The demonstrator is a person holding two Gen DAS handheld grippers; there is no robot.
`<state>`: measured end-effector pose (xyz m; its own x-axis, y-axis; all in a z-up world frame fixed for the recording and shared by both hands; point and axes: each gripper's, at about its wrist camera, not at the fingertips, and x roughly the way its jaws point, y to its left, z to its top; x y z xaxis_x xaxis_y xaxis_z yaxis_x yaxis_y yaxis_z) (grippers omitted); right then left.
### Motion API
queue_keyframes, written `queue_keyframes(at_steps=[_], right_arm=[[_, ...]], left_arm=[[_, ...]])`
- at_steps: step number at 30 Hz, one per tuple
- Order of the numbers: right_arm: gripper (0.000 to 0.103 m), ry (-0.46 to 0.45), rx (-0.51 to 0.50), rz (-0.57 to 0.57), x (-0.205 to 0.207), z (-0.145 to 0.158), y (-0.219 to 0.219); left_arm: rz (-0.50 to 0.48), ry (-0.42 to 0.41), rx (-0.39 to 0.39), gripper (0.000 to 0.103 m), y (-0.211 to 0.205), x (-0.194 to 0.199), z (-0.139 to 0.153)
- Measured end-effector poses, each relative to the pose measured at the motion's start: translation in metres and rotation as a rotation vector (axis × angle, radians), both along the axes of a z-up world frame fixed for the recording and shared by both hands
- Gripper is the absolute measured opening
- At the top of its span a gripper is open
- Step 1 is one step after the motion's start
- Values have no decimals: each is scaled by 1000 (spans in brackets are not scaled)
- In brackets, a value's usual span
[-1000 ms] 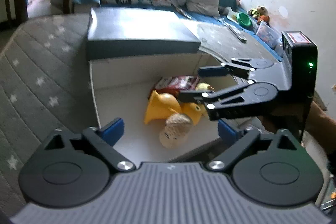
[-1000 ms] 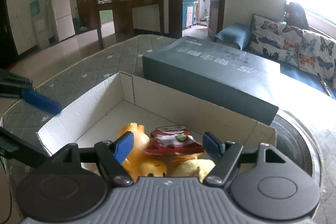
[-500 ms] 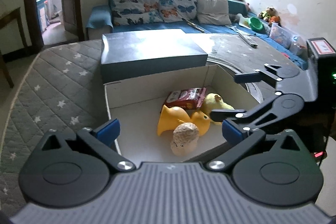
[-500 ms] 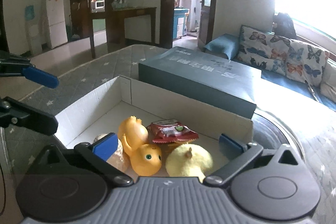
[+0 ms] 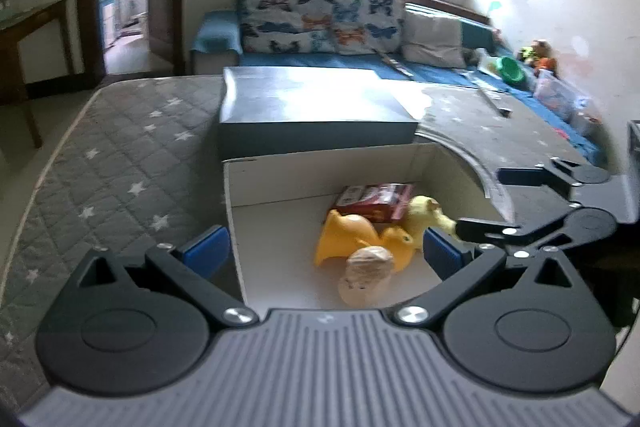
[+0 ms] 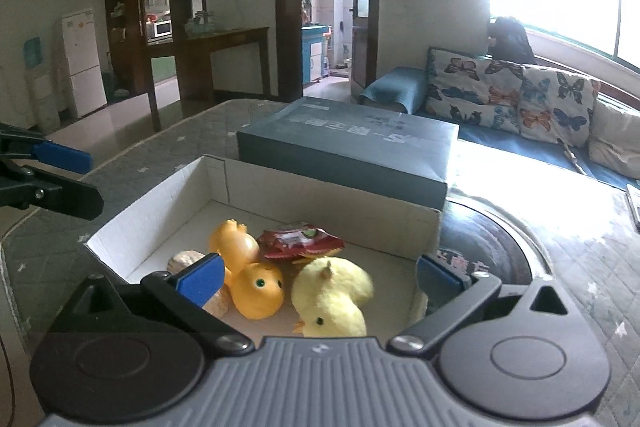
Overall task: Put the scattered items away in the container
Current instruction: 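Withdraw both open grippers from the box toward the dark grey lid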
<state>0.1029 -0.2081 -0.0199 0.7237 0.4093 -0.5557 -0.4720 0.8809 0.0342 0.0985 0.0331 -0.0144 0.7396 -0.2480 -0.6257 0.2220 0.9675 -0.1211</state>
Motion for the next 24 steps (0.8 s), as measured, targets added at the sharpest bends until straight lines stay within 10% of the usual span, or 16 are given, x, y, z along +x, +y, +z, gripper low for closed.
queue_keyframes(at_steps=[11, 24], right_arm=[[103, 18, 32, -19, 18, 8, -10], [103, 2, 12, -108, 107, 34, -30]], left_arm=[[121, 80, -91, 103, 19, 33, -2], [177, 153, -11, 103, 42, 133, 5]])
